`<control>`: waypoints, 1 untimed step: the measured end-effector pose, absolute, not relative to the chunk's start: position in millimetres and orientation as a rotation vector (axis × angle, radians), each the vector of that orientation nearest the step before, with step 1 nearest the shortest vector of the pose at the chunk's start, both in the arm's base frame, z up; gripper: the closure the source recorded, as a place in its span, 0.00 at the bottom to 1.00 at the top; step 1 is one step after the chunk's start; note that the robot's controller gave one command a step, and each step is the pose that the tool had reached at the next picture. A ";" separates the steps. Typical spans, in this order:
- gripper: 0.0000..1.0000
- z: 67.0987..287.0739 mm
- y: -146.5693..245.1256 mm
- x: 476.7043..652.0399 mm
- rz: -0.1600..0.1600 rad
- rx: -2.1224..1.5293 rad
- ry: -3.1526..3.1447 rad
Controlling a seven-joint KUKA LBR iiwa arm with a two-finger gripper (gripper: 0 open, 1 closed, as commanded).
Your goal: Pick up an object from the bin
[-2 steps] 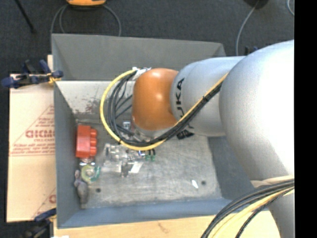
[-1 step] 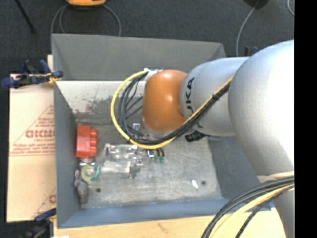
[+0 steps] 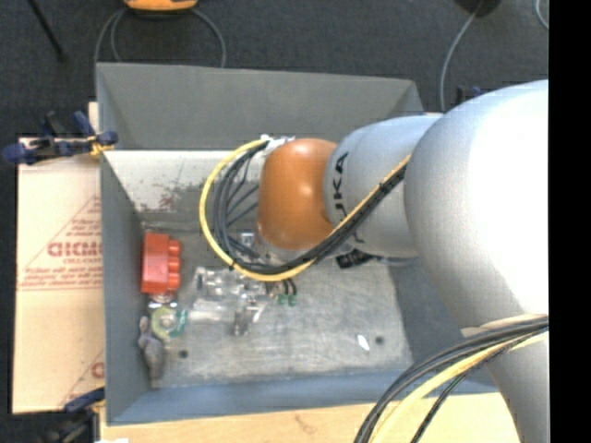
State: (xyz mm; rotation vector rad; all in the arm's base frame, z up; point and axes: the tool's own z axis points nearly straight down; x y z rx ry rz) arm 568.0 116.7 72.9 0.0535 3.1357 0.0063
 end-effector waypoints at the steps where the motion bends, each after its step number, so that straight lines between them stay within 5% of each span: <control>1: 0.00 75.5 117.2 570.1 0.007 0.053 3.135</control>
Offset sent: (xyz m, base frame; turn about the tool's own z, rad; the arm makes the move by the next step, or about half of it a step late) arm 0.0000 0.0000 0.0000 0.0000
